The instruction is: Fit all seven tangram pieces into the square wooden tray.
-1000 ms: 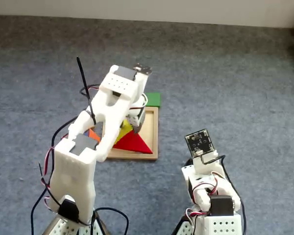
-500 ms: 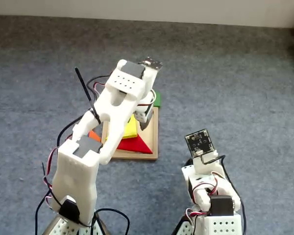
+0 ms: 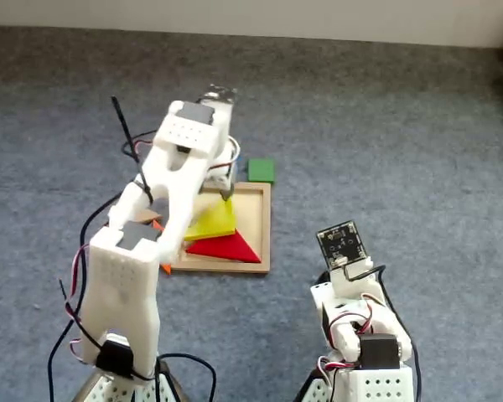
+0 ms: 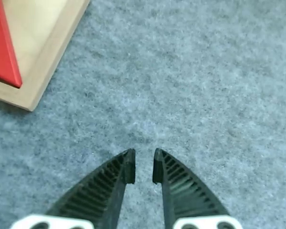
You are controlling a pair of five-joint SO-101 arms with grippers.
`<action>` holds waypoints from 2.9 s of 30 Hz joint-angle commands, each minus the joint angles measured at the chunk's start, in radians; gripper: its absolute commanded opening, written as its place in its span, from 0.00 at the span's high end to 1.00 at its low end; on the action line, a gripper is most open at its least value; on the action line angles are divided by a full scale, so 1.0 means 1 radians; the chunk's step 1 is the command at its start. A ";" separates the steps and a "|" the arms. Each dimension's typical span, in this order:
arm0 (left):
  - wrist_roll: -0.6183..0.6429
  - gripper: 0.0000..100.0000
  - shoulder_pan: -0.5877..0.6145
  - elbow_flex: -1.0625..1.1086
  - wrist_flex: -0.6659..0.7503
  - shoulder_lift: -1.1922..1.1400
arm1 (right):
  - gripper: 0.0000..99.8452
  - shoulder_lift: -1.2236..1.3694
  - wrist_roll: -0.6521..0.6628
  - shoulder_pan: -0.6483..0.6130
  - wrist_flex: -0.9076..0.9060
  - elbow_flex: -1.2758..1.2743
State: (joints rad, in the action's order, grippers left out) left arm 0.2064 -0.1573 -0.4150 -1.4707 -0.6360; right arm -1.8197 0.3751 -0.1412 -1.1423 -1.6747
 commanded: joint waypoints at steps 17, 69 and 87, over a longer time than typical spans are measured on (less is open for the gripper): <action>-0.006 0.81 -0.096 -0.127 -0.012 0.038 | 0.92 -0.016 0.012 0.036 0.021 -0.116; -0.149 0.81 -0.171 0.110 -0.288 0.254 | 0.92 -0.016 0.012 0.047 0.038 -0.116; -0.169 0.81 0.013 0.116 0.052 0.050 | 0.92 -0.016 0.012 0.047 0.039 -0.116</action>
State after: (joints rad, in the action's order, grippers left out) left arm -0.0023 -0.1803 -0.2355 -1.4400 -0.5685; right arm -1.8197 0.3751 -0.1105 -1.1239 -1.6747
